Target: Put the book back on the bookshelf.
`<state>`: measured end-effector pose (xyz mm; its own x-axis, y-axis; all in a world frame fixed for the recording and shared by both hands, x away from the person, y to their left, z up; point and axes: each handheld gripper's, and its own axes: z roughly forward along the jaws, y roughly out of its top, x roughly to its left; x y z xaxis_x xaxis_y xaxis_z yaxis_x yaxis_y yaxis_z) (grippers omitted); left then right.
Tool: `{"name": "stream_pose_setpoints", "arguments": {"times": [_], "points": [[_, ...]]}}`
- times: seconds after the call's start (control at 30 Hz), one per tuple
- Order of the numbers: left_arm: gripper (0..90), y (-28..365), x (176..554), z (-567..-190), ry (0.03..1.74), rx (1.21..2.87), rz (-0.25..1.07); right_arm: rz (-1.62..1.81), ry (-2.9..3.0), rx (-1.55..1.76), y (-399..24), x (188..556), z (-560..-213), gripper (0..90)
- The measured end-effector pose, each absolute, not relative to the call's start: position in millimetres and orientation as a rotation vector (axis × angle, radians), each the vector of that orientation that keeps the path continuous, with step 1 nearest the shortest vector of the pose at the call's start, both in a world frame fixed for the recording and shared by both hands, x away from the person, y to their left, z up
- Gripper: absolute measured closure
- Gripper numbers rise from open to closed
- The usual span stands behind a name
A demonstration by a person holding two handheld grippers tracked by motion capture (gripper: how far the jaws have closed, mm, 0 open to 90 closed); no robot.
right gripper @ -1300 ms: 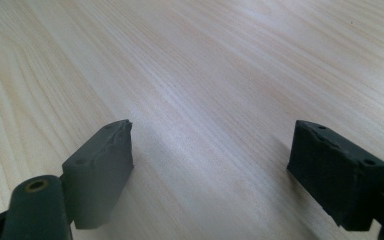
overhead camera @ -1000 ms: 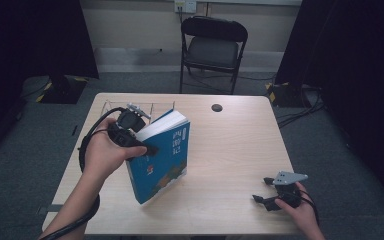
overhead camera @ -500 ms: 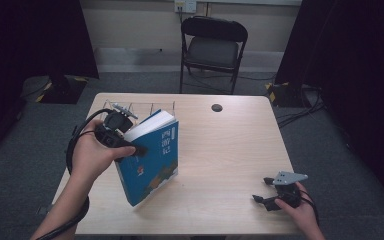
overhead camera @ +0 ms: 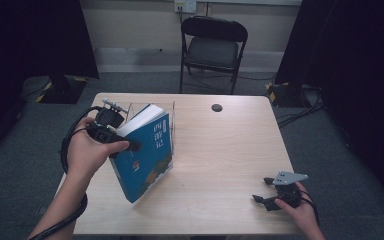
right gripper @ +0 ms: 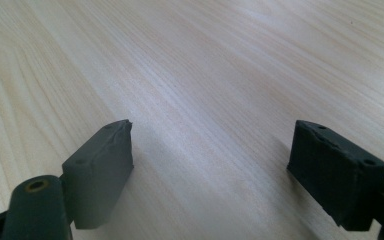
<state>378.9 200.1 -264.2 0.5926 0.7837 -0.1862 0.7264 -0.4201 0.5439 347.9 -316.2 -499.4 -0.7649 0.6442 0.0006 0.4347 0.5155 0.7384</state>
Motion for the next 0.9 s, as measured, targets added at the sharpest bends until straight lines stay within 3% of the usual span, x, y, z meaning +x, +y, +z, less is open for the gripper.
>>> {"name": "stream_pose_setpoints", "arguments": {"times": [0.9], "points": [[61.9, 191.8, 400.1, -260.5, 1.325, 2.200, 0.201, 1.094, 2.488, 0.907, -316.4, 348.0, -499.2, 16.9]]}}
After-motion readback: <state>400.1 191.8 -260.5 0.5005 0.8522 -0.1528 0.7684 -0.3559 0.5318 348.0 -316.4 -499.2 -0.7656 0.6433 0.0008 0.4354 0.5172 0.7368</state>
